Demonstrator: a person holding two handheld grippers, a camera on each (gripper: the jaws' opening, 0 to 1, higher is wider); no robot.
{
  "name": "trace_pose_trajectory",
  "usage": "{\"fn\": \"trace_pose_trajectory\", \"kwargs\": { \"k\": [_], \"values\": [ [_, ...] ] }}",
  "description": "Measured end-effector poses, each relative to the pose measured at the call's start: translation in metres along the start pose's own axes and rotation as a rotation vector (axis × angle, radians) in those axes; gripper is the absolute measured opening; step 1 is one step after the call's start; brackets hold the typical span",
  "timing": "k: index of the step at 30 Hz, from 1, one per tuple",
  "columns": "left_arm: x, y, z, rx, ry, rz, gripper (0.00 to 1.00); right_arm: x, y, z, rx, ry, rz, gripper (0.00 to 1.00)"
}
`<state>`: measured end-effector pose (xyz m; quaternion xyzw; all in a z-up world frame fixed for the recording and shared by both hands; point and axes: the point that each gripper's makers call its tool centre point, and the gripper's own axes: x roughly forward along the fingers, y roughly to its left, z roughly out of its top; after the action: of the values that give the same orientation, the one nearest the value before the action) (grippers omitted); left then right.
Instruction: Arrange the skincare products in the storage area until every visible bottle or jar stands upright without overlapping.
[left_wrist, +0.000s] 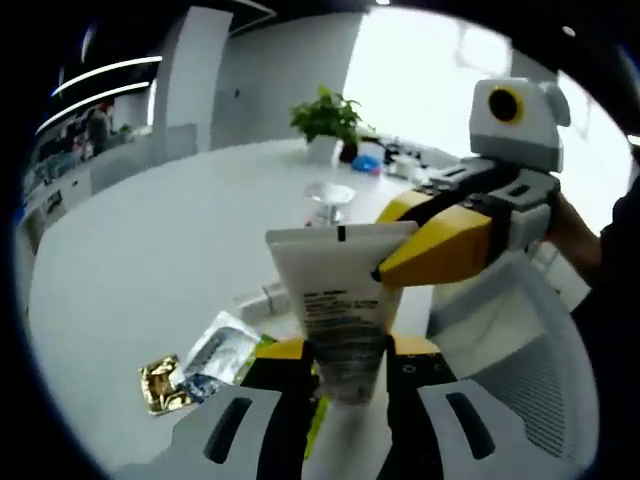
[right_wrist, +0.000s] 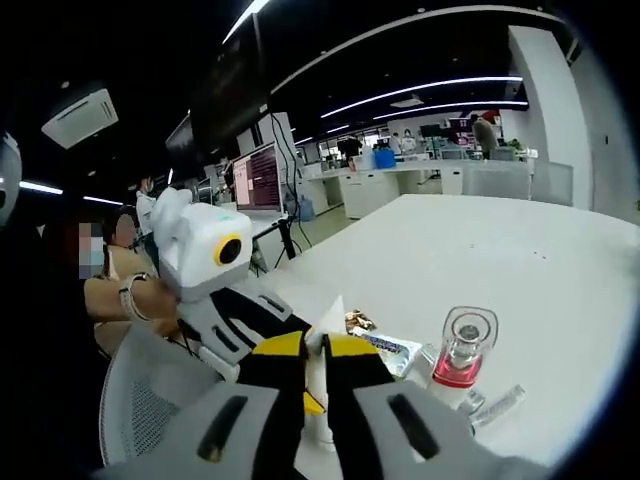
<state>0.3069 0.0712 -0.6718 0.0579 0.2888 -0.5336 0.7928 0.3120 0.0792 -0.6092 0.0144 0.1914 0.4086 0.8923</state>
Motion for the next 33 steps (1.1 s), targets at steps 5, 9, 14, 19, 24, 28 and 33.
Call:
{"fn": "trace_pose_trajectory", "kwargs": {
  "k": [5,9,14,19,24,28,33],
  "values": [
    [0.0,0.004,0.001,0.012,-0.003,0.015,0.24,0.003,-0.001,0.001,-0.01,0.0,-0.005,0.06],
    [0.0,0.008,0.002,0.052,0.001,0.032,0.24,0.004,-0.003,0.002,-0.02,0.004,-0.01,0.06],
    [0.0,0.012,0.004,0.1,0.005,0.048,0.24,0.006,-0.006,0.002,-0.031,0.009,-0.018,0.06],
    [0.0,0.016,0.005,0.147,0.0,0.066,0.24,0.008,-0.008,0.002,-0.045,0.015,-0.025,0.06],
    [0.001,0.023,0.007,0.218,0.013,0.103,0.25,0.009,-0.009,0.001,-0.06,0.023,-0.034,0.06],
    [0.003,0.027,0.009,0.224,0.006,0.1,0.25,0.01,-0.013,0.002,-0.091,0.025,-0.055,0.05],
    [0.003,0.028,0.008,0.231,-0.014,0.106,0.27,0.01,-0.013,0.002,-0.099,0.023,-0.062,0.05]
  ]
}}
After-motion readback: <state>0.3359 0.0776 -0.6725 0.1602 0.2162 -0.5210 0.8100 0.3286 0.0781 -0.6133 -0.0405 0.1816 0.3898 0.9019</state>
